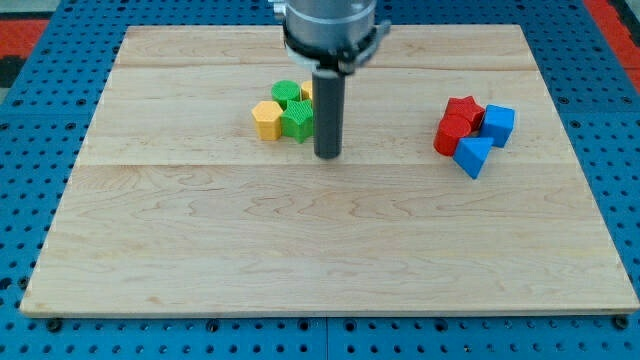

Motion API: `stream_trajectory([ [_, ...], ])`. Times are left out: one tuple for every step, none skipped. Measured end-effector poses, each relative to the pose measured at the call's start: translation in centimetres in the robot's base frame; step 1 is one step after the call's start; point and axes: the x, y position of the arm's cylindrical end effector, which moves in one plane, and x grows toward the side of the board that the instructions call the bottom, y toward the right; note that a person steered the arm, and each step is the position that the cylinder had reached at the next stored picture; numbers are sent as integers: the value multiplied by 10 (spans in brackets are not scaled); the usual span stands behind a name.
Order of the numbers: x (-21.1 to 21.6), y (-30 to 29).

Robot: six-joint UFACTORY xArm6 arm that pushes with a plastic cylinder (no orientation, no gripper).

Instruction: Separate the green star from the yellow blocks

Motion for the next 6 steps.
stream_trajectory([
  [-34, -35],
  [-57, -78],
  [-58, -77],
  [-70, -77],
  [-78, -77],
  [-84, -90],
])
